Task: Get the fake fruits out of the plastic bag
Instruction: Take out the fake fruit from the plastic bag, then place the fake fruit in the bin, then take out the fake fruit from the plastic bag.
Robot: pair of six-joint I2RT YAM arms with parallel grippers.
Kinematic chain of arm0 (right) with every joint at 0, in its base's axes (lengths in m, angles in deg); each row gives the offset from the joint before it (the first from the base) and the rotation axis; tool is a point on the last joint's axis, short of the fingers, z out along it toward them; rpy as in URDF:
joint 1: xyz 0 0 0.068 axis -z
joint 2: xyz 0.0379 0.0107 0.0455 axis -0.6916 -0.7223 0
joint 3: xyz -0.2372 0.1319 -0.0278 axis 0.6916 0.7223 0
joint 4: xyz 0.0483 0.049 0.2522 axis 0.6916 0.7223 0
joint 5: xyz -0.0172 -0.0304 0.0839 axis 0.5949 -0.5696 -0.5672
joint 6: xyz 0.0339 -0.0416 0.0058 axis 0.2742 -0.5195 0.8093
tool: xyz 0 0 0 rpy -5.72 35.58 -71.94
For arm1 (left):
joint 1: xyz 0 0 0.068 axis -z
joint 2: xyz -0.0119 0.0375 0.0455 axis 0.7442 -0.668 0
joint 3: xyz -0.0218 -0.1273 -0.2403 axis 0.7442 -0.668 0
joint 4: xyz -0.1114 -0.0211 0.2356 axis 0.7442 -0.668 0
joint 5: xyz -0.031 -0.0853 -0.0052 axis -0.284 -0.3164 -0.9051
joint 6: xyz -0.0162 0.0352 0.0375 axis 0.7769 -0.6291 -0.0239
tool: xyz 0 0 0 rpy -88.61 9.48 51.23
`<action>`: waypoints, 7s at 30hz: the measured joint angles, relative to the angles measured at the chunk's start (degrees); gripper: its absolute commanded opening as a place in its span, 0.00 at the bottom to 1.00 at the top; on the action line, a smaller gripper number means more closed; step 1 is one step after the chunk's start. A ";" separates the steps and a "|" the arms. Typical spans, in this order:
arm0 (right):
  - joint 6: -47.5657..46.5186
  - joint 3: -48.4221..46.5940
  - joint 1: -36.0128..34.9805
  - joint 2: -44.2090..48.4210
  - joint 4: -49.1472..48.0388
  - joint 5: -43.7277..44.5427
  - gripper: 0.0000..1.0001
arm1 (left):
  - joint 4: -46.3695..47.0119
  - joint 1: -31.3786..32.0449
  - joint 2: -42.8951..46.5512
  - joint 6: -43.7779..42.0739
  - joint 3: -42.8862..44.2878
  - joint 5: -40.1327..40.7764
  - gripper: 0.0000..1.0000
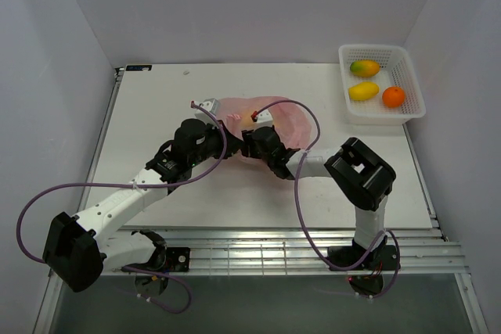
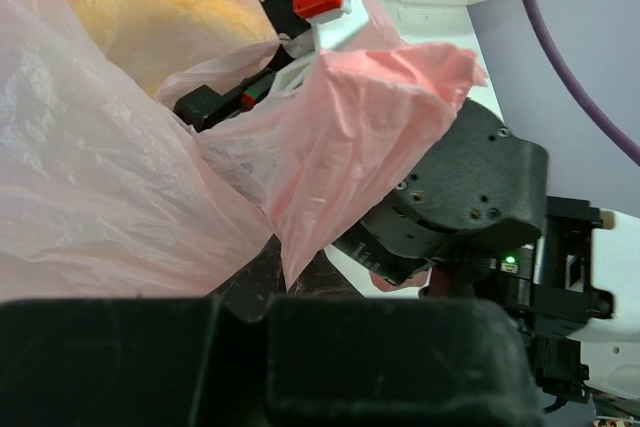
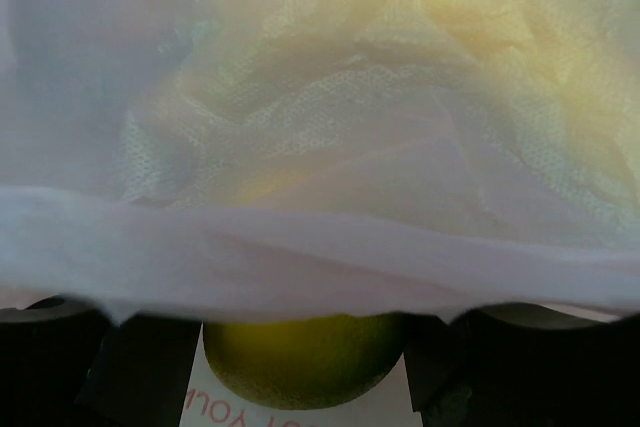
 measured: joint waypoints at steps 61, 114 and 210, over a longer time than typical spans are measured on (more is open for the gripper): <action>-16.46 -33.86 57.68 3.37 36.83 -18.88 0.90 | 1.29 0.35 2.86 -3.34 -1.05 2.95 0.00; -21.44 -5.62 7.78 4.26 7.26 -6.54 0.90 | 1.66 3.37 6.34 -2.19 -2.51 4.15 0.00; -26.71 -14.45 8.90 32.26 62.31 -19.89 0.08 | 1.92 3.82 9.05 -4.74 -3.78 11.15 0.00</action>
